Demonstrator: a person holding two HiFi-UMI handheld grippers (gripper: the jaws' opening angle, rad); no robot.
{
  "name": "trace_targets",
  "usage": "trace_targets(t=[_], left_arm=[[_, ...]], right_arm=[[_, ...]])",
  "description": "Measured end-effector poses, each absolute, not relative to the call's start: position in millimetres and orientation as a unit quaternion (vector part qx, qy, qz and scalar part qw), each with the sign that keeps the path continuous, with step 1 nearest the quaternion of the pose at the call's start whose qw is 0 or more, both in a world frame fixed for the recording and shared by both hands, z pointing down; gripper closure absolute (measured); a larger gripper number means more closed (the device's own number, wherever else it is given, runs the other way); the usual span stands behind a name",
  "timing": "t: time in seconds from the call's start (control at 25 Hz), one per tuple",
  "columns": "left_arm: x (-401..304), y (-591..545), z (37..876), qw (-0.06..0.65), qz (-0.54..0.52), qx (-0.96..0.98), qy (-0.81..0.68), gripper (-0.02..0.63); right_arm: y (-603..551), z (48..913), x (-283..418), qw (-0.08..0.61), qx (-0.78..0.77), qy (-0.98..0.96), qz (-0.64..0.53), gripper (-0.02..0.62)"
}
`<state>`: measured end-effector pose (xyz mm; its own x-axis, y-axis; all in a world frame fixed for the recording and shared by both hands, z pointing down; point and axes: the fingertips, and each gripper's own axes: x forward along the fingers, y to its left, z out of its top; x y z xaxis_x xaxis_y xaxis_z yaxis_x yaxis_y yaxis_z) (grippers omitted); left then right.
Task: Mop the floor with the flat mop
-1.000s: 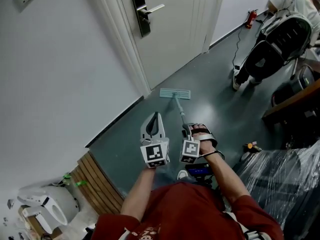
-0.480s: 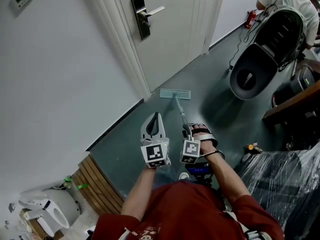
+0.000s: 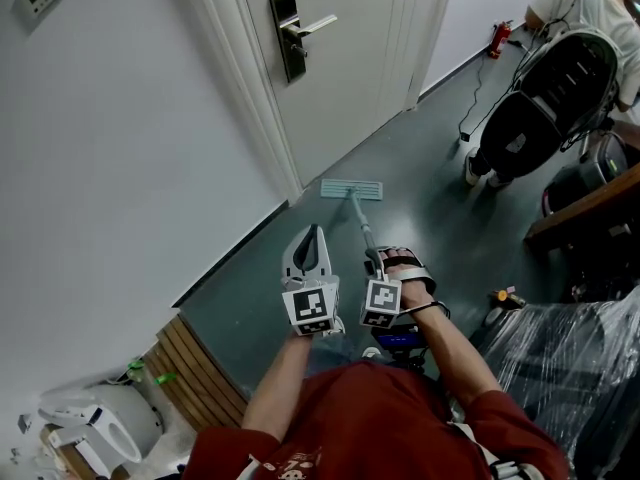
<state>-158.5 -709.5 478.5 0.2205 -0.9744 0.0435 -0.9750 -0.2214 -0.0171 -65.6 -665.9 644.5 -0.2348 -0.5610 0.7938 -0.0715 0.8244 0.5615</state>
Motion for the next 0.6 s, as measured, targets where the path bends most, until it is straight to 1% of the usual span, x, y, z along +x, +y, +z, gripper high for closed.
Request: trace_targets(t=[0.12,0.24,0.6], left_arm=[[-176.1,-728.9,480.5,0.011,0.022,0.784,-0.620,0.591],[-195.1,-745.1,483.1,0.020,0.023,0.789,-0.614,0.591],[-208.7,-777.2,486.6,0.017,0.025,0.794,-0.608,0.591]], right_arm=[[-684.5,638.4,-81.1,0.583,0.209,-0.758,-0.206,0.474],[-699.2,637.2,-94.5,0.597,0.211,-0.748,-0.201,0.474],[-724.3,625.0,-110.9,0.589,0.208,-0.758,-0.188,0.475]])
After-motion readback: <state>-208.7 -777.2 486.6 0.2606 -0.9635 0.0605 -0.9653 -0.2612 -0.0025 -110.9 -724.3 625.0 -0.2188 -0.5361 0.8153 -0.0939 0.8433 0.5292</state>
